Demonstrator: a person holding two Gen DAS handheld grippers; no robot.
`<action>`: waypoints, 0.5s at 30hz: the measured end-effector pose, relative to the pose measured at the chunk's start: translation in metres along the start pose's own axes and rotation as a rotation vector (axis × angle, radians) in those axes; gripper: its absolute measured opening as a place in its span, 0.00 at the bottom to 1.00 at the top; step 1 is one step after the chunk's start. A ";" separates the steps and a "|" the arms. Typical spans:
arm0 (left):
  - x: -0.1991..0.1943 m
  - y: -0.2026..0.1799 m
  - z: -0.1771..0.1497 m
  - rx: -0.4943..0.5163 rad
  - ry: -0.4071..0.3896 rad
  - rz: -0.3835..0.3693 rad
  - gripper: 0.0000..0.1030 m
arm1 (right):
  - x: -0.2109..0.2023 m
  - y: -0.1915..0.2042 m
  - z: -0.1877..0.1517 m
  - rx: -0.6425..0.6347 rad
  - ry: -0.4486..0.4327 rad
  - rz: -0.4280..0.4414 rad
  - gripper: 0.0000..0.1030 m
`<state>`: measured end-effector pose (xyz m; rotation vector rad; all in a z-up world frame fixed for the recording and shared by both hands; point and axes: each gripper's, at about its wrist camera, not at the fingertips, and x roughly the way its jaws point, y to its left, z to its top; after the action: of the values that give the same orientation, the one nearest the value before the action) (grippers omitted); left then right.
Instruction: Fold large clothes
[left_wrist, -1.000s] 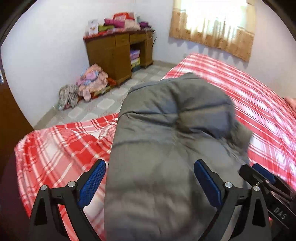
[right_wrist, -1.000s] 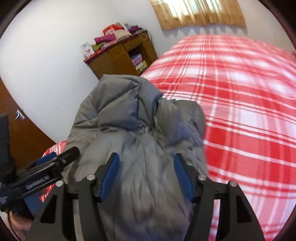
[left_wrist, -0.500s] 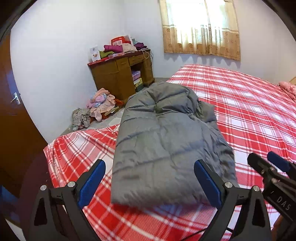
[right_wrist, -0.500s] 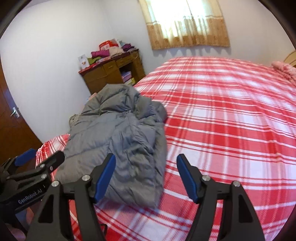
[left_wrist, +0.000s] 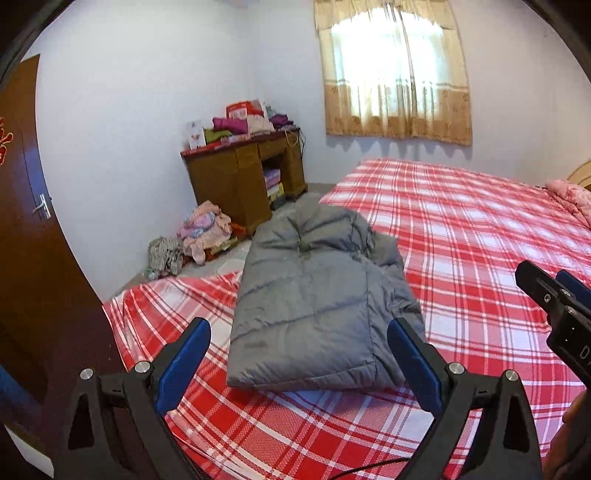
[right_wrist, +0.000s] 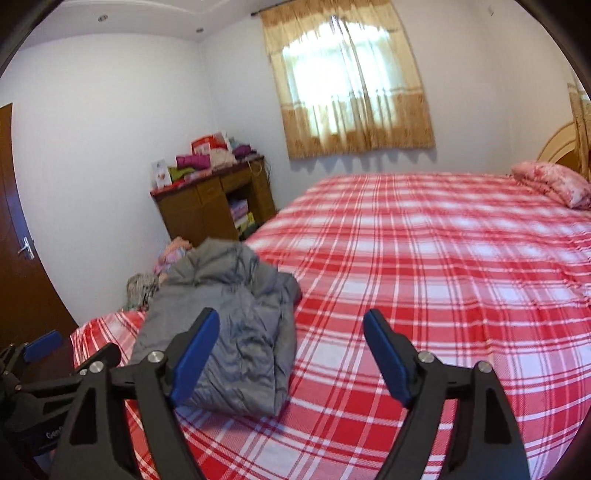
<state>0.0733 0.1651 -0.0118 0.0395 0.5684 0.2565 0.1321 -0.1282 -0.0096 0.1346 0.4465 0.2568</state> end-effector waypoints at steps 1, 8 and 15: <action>-0.003 -0.001 0.002 0.002 -0.006 -0.004 0.94 | -0.003 0.002 0.002 -0.004 -0.017 0.001 0.81; -0.011 -0.001 0.003 0.015 -0.022 0.011 0.94 | -0.006 0.007 0.000 -0.030 -0.040 -0.008 0.86; -0.009 0.004 0.002 0.002 -0.004 0.012 0.94 | -0.003 0.002 -0.002 -0.004 -0.033 -0.025 0.86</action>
<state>0.0656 0.1661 -0.0051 0.0449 0.5647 0.2677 0.1282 -0.1269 -0.0096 0.1287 0.4149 0.2303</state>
